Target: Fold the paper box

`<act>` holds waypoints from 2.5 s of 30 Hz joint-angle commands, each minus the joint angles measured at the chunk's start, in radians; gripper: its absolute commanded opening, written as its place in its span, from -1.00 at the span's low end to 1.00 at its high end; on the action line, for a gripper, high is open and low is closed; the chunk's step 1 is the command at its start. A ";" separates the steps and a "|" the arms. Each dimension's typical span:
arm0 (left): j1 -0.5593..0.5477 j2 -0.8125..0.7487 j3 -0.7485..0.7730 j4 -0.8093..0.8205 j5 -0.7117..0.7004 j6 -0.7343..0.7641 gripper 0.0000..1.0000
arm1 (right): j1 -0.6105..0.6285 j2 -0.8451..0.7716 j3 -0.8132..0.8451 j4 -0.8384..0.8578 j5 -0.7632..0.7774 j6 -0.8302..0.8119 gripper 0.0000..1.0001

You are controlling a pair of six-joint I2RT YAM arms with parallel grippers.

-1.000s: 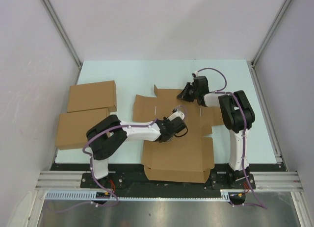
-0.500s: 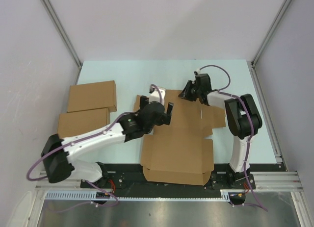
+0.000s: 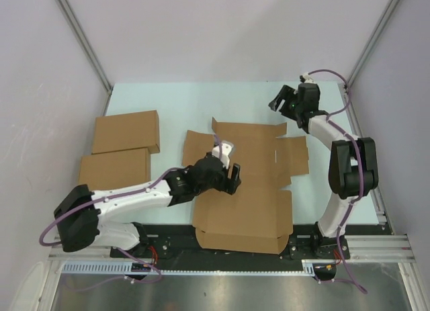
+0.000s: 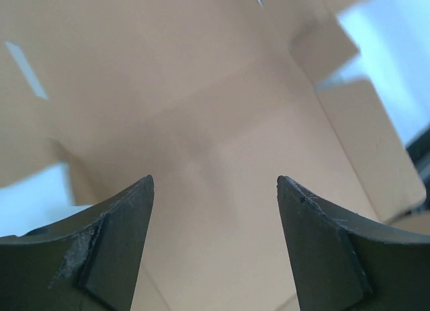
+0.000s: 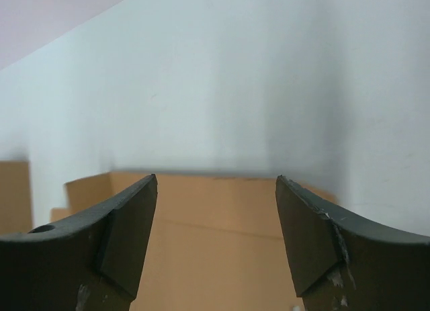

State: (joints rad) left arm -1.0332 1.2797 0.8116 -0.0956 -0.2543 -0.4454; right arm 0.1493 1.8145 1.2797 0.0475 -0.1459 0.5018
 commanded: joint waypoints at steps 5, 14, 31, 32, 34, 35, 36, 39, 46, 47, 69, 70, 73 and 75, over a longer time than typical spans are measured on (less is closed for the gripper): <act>-0.010 0.179 0.012 0.004 0.191 -0.039 0.54 | -0.051 0.169 0.229 -0.188 -0.014 -0.172 0.58; 0.008 0.342 0.043 -0.141 0.092 -0.084 0.52 | -0.063 0.347 0.417 -0.351 -0.052 -0.267 0.58; 0.214 0.434 0.153 -0.236 0.024 -0.062 0.52 | -0.085 0.221 0.081 -0.267 -0.150 -0.158 -0.13; 0.222 0.437 0.165 -0.243 0.007 -0.058 0.52 | -0.083 0.207 0.070 -0.264 -0.150 -0.152 -0.19; 0.245 0.444 0.202 -0.265 -0.014 -0.038 0.52 | -0.079 0.169 0.041 -0.265 -0.144 -0.137 -0.27; 0.251 0.446 0.215 -0.276 -0.023 -0.032 0.52 | -0.077 0.155 0.034 -0.268 -0.133 -0.134 -0.24; 0.258 0.448 0.234 -0.294 -0.036 -0.024 0.53 | -0.074 0.141 0.029 -0.277 -0.120 -0.132 -0.11; 0.271 0.408 0.247 -0.303 -0.049 -0.013 0.53 | -0.071 0.073 0.027 -0.275 -0.028 -0.117 0.56; 0.269 0.196 0.190 -0.228 0.018 -0.029 0.57 | -0.022 -0.040 0.090 -0.121 0.065 -0.166 0.75; 0.271 0.190 0.175 -0.181 0.035 -0.048 0.57 | -0.002 -0.015 0.119 -0.107 0.022 -0.177 0.73; 0.268 0.244 -0.094 -0.144 0.190 -0.233 0.46 | 0.081 0.735 0.946 -0.331 -0.402 -0.500 0.70; 0.266 0.245 -0.095 -0.145 0.191 -0.230 0.46 | 0.082 0.740 0.943 -0.339 -0.403 -0.500 0.69; 0.266 0.251 -0.104 -0.139 0.194 -0.230 0.46 | 0.087 0.747 0.920 -0.350 -0.434 -0.540 0.67; 0.268 0.259 -0.106 -0.138 0.199 -0.230 0.46 | 0.090 0.753 0.908 -0.357 -0.472 -0.554 0.67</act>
State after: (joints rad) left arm -0.7631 1.5036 0.7414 -0.2310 -0.1234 -0.6392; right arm 0.2264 2.5374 2.1780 -0.2787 -0.5594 0.0078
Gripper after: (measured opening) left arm 0.732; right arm 0.838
